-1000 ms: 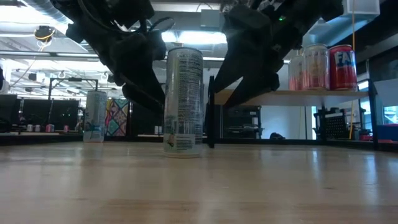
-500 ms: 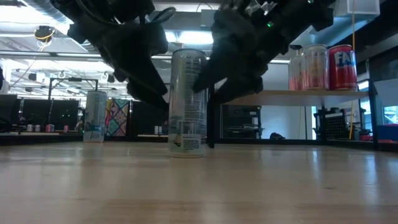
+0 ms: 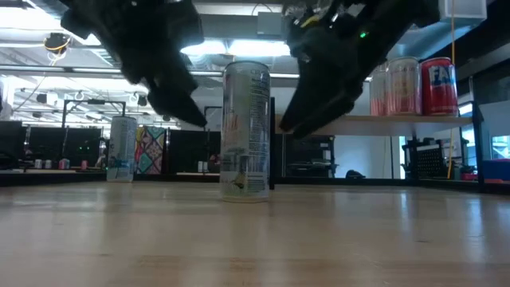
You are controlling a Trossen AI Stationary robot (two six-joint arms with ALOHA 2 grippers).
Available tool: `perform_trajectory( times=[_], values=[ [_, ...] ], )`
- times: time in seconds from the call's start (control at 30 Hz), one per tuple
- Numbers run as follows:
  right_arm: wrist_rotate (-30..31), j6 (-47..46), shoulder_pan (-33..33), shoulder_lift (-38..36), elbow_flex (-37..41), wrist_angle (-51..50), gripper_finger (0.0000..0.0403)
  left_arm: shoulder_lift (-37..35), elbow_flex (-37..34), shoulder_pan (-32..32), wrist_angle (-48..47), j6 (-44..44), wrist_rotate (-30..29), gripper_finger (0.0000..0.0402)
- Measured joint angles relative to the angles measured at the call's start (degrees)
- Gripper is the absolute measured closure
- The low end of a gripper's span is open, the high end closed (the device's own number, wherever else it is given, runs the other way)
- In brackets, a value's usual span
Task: Place canned beverage on shelf
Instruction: Put the top white yellow soda can on the shelf
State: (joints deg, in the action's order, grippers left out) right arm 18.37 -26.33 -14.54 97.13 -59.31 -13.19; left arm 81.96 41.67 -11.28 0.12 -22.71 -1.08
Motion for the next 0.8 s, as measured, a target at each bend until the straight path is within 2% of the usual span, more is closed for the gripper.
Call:
perform_trajectory(
  times=[0.13, 0.27, 0.37, 0.53, 0.63, 0.8],
  values=[
    [-0.35, -0.7, -3.08, -0.78, 0.02, 2.55, 0.0068, -1.99, 0.09, 0.34, -1.63, -2.1, -5.17, 0.0029],
    [5.96, -0.88, -5.83, 0.44, -0.09, 6.05, 0.0068, -0.19, 0.09, 2.06, -0.28, -0.4, -9.53, 0.0029],
    [9.34, -2.12, -6.08, 2.5, 0.04, 6.11, 0.0068, 2.45, 0.0, 3.11, 2.86, 2.89, -6.1, 0.0029],
    [9.53, -4.81, -4.64, 3.42, 0.0, 7.08, 0.0068, 4.32, 0.02, 2.94, 8.61, 2.57, 2.23, 0.0029],
    [9.7, -4.72, -3.62, 3.42, 0.04, 6.9, 0.0068, 4.3, -0.02, 1.88, 10.42, 1.93, 1.87, 0.0029],
    [6.45, -4.02, -1.89, 3.33, 0.04, 5.0, 0.0068, 4.13, 0.02, 0.36, 11.93, 0.74, 1.72, 0.0029]
  ],
)
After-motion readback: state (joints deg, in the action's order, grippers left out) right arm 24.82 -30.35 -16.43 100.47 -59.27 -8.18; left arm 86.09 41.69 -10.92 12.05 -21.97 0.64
